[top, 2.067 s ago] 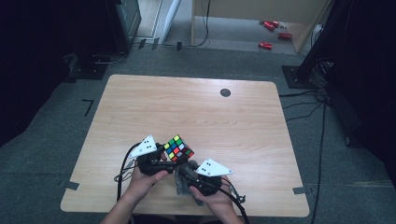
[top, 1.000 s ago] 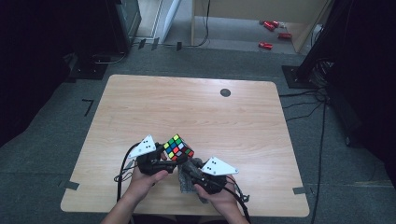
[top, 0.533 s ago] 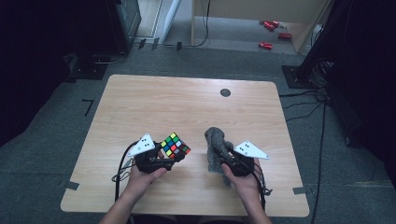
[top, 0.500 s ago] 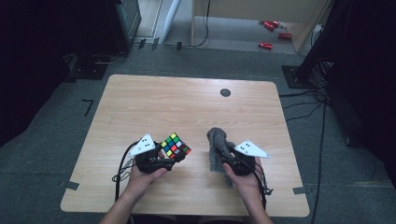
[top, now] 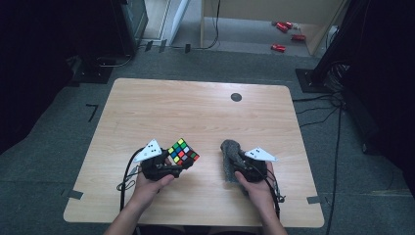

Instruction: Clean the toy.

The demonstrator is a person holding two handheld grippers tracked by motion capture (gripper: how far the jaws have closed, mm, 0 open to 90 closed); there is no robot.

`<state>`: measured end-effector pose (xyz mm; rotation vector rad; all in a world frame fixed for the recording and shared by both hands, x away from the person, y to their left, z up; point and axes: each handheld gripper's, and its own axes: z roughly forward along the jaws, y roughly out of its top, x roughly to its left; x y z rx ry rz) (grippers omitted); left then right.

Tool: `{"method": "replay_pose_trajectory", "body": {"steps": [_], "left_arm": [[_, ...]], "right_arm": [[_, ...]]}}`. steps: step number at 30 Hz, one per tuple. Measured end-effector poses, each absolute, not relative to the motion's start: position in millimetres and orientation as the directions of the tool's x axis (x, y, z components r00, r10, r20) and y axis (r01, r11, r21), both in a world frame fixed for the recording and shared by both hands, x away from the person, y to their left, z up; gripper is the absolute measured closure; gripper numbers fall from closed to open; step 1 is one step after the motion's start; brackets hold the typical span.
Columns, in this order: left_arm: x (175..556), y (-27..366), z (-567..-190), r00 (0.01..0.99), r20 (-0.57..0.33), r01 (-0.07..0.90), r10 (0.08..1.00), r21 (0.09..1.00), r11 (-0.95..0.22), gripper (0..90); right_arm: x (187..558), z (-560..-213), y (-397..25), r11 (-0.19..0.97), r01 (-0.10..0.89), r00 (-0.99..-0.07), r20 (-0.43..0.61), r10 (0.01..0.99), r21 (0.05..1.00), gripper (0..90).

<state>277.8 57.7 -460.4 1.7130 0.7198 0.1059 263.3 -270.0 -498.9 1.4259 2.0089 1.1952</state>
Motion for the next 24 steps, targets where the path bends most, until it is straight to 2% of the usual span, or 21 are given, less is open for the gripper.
{"method": "replay_pose_trajectory", "body": {"steps": [8, 11, 12, 17, 24], "left_arm": [[279.1, 57.1, -462.3, 0.796, -0.306, 0.415, 0.522, 0.904, -0.104, 34.7], [279.4, 56.8, -462.6, 0.793, -0.309, 0.420, 0.524, 0.901, -0.104, 34.7], [279.7, 56.9, -462.6, 0.791, -0.311, 0.423, 0.527, 0.900, -0.105, 34.7], [281.7, 55.6, -464.1, 0.761, -0.306, 0.444, 0.572, 0.888, -0.116, 34.7], [281.7, 51.8, -462.9, 0.748, -0.322, 0.459, 0.580, 0.883, -0.101, 34.6]], "right_arm": [[268.6, -505.9, -277.1, 0.129, 0.580, -0.399, 0.142, 0.906, 0.805, 40.3], [267.1, -501.8, -277.9, 0.126, 0.549, -0.416, 0.139, 0.899, 0.826, 32.5], [265.4, -496.3, -276.3, 0.133, 0.520, -0.439, 0.131, 0.889, 0.844, 27.4], [259.0, -487.6, -267.7, 0.135, 0.432, -0.492, 0.108, 0.864, 0.892, 26.2], [245.0, -486.1, -229.6, 0.167, 0.308, -0.641, 0.075, 0.764, 0.937, 24.4]]}}
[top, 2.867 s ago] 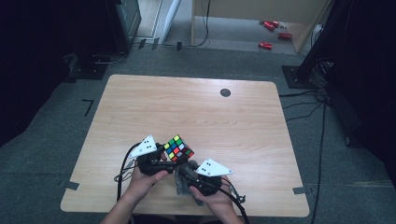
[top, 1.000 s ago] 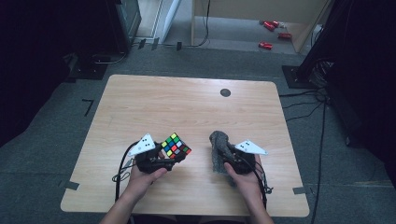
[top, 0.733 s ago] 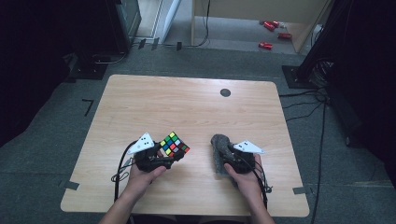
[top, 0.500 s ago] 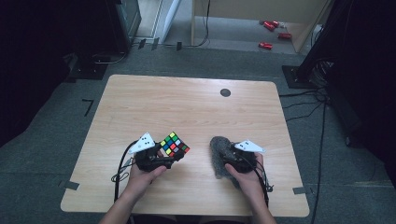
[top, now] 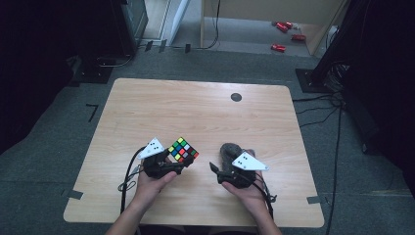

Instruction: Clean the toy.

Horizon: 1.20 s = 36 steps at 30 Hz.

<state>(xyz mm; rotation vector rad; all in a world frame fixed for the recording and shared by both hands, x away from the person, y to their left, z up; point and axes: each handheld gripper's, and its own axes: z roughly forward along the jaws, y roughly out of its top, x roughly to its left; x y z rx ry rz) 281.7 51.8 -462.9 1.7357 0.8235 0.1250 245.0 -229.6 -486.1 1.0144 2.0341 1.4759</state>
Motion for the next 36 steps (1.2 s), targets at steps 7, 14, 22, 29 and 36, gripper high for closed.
{"method": "replay_pose_trajectory", "body": {"steps": [7, 14, 22, 29, 36], "left_arm": [[279.5, 44.3, -461.9, 0.742, -0.332, 0.473, 0.582, 0.875, -0.104, 34.7], [277.2, 35.7, -462.9, 0.739, -0.350, 0.495, 0.576, 0.862, -0.111, 34.6], [274.4, 23.2, -465.5, 0.748, -0.396, 0.534, 0.532, 0.835, -0.130, 34.5], [274.6, 18.4, -467.8, 0.743, -0.442, 0.575, 0.503, 0.806, -0.141, 34.4], [277.8, 23.3, -466.2, 0.738, -0.477, 0.584, 0.477, 0.806, -0.097, 29.7]], "right_arm": [[232.1, -486.7, -198.8, 0.205, 0.216, -0.732, 0.020, 0.681, 0.955, 20.0], [226.6, -489.0, -185.9, 0.202, 0.176, -0.725, -0.012, 0.689, 0.964, 17.9], [223.0, -489.9, -180.4, 0.228, 0.132, -0.715, -0.067, 0.696, 0.965, 19.6], [219.7, -489.5, -179.9, 0.232, 0.088, -0.680, -0.112, 0.724, 0.969, 33.0], [218.0, -490.6, -181.9, 0.259, 0.079, -0.675, -0.139, 0.724, 0.963, 34.5]]}}
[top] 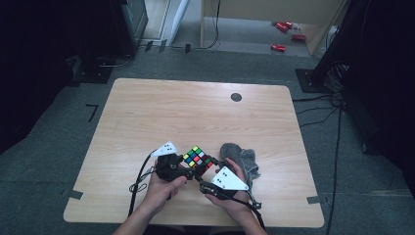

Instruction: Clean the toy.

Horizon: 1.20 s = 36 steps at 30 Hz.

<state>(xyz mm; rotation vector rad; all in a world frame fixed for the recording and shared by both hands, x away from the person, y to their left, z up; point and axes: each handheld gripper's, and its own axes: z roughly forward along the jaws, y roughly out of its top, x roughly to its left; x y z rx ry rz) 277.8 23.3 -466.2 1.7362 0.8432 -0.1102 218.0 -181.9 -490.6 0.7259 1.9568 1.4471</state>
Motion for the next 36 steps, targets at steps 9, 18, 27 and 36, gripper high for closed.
{"method": "replay_pose_trajectory", "body": {"steps": [9, 18, 27, 36], "left_arm": [[280.7, 38.1, -457.4, 0.749, -0.454, 0.543, 0.483, 0.838, -0.054, 27.7], [282.6, 54.7, -450.9, 0.786, -0.366, 0.443, 0.499, 0.896, -0.041, 29.3], [285.4, 57.1, -459.6, 0.811, -0.177, 0.304, 0.558, 0.942, -0.143, 32.0], [273.9, 36.5, -472.5, 0.862, 0.045, 0.194, 0.505, 0.892, -0.409, 20.4]], "right_arm": [[221.5, -492.6, -188.2, 0.255, 0.127, -0.664, -0.109, 0.740, 0.959, 34.7], [226.6, -490.9, -198.6, 0.232, 0.166, -0.626, -0.080, 0.776, 0.958, 34.7], [231.5, -479.4, -215.7, 0.179, 0.210, -0.579, -0.026, 0.815, 0.961, 34.7], [232.3, -467.1, -217.9, 0.118, 0.255, -0.605, 0.063, 0.794, 0.960, 34.7]]}}
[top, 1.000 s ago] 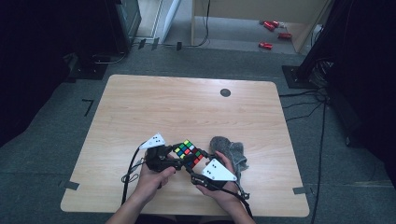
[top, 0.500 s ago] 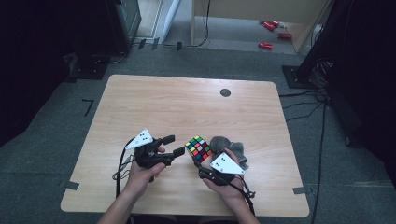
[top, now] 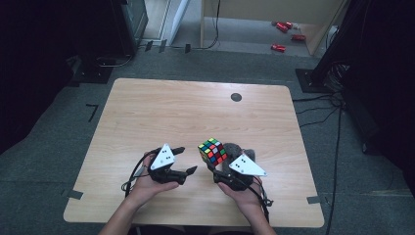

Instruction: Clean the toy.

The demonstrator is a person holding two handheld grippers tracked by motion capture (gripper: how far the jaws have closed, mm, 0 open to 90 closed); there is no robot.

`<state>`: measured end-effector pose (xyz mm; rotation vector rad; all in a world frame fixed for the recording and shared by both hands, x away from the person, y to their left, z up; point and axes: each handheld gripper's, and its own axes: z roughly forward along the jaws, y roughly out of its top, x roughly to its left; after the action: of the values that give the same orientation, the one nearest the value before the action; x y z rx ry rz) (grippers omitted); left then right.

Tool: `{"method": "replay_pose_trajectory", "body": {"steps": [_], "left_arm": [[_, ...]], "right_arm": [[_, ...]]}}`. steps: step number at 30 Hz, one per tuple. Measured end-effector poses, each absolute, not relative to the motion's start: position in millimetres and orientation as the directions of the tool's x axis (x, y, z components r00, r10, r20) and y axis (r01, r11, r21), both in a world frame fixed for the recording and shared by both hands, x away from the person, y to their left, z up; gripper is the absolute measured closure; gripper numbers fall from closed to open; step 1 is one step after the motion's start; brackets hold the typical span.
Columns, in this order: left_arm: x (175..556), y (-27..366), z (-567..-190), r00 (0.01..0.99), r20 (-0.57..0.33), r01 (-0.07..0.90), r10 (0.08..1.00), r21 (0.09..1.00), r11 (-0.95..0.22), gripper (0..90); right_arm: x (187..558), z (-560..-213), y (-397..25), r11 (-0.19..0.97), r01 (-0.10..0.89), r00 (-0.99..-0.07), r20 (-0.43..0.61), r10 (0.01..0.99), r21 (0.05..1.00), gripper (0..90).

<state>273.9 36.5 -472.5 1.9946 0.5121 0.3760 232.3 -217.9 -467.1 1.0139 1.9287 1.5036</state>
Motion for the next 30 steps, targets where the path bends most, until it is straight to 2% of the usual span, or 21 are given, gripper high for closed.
{"method": "replay_pose_trajectory", "body": {"steps": [4, 9, 11, 16, 25, 30], "left_arm": [[271.2, 34.2, -474.7, 0.862, 0.090, 0.152, 0.499, 0.893, -0.424, 19.4], [264.7, 29.4, -482.8, 0.843, 0.257, 0.005, 0.473, 0.875, -0.484, 19.9], [262.5, 27.5, -483.9, 0.841, 0.285, -0.036, 0.460, 0.877, -0.478, 19.9], [260.2, 27.5, -482.1, 0.831, 0.315, -0.087, 0.459, 0.888, -0.452, 20.0], [255.5, 23.8, -482.7, 0.834, 0.358, -0.134, 0.420, 0.870, -0.474, 20.2], [254.0, 22.8, -484.3, 0.829, 0.384, -0.155, 0.407, 0.856, -0.492, 23.9]], "right_arm": [[232.5, -466.5, -216.2, 0.106, 0.276, -0.618, 0.092, 0.780, 0.955, 34.6], [231.3, -461.4, -211.0, 0.070, 0.347, -0.648, 0.186, 0.738, 0.935, 34.6], [230.5, -459.7, -207.5, 0.068, 0.364, -0.653, 0.202, 0.730, 0.929, 34.6], [230.4, -460.5, -203.7, 0.073, 0.399, -0.654, 0.228, 0.721, 0.914, 34.6], [229.6, -464.6, -195.4, 0.094, 0.428, -0.676, 0.249, 0.694, 0.899, 34.6], [229.9, -466.2, -192.1, 0.092, 0.455, -0.671, 0.273, 0.689, 0.886, 34.5]]}}
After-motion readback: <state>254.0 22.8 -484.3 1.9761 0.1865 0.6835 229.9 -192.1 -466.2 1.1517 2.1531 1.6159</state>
